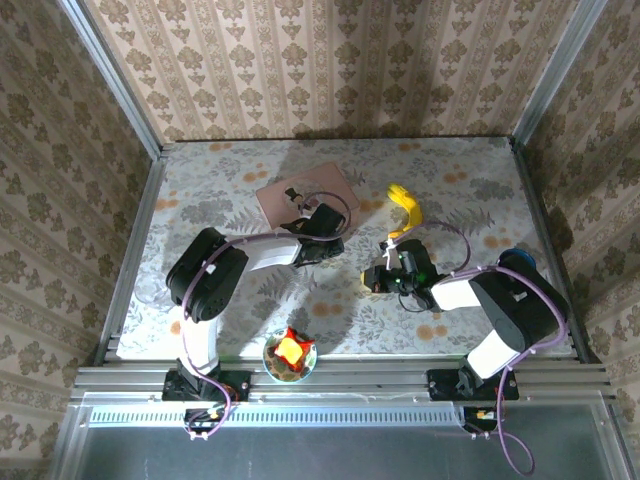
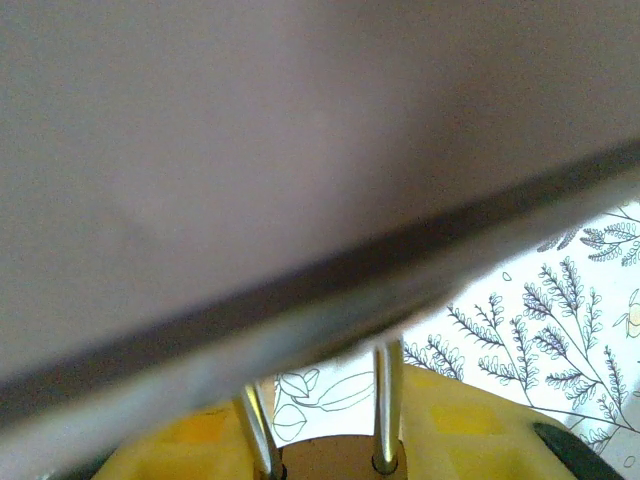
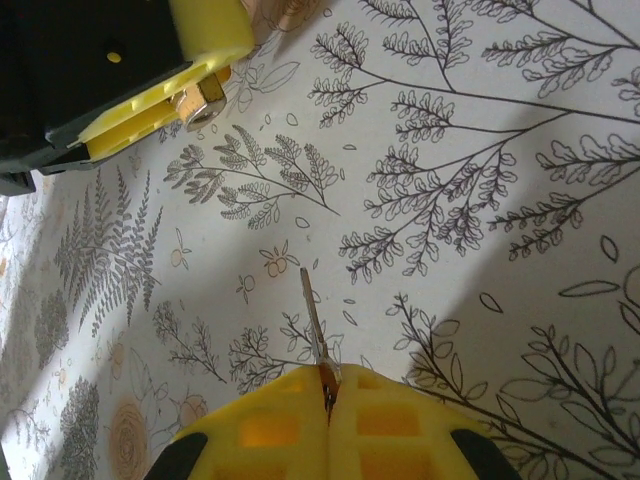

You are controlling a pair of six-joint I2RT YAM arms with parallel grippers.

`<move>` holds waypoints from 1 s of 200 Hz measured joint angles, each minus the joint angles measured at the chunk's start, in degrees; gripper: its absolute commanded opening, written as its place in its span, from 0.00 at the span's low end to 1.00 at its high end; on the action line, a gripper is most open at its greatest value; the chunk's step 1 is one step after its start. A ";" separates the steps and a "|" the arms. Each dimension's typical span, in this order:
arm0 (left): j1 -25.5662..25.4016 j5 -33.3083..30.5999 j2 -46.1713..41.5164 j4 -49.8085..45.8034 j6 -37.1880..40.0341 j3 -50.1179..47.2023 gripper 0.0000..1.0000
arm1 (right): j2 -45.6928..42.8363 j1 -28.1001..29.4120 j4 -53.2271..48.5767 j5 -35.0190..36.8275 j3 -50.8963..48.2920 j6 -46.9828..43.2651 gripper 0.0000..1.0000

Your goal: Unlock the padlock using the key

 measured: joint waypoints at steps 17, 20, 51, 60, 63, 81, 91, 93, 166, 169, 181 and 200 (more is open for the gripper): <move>0.07 0.11 0.00 0.00 -0.02 0.00 0.00 | 1.42 0.17 2.32 0.07 -0.11 0.46 0.00; 0.09 0.15 0.00 0.00 -0.02 0.00 0.00 | 1.66 0.24 2.62 0.07 -0.11 0.48 0.00; 0.33 0.74 0.00 0.00 0.00 0.00 0.00 | 3.23 0.42 5.99 0.04 -0.33 1.31 0.00; 0.33 0.83 0.00 0.00 0.00 0.00 0.00 | 3.65 0.48 6.86 0.04 -0.35 1.46 0.00; 0.33 0.87 0.00 0.00 0.00 0.00 0.00 | 3.76 0.52 7.10 0.02 -0.35 1.46 0.00; 0.37 1.07 0.00 0.02 -0.02 0.00 0.00 | 4.39 0.52 8.37 0.02 -0.35 1.51 0.00; 0.44 1.14 -0.02 0.02 -0.02 0.00 0.00 | 4.66 0.59 8.83 0.00 -0.35 1.53 0.00; 0.44 1.14 -0.02 0.04 -0.02 0.00 0.00 | 4.72 0.61 8.90 0.02 -0.35 1.53 0.00; 0.70 2.19 -0.26 -0.02 -0.59 0.00 0.00 | 7.89 0.74 15.10 -0.66 -0.33 2.86 0.00; 0.70 2.19 -0.26 0.00 -0.63 0.00 0.00 | 8.00 0.74 15.30 -0.66 -0.33 2.86 0.00; 0.74 2.25 -0.26 0.02 -0.85 0.00 0.00 | 8.28 0.79 15.87 -0.70 -0.33 2.99 0.00; 0.96 2.49 -0.28 0.04 -1.03 0.00 0.00 | 8.61 0.79 16.50 -0.74 -0.33 3.02 0.00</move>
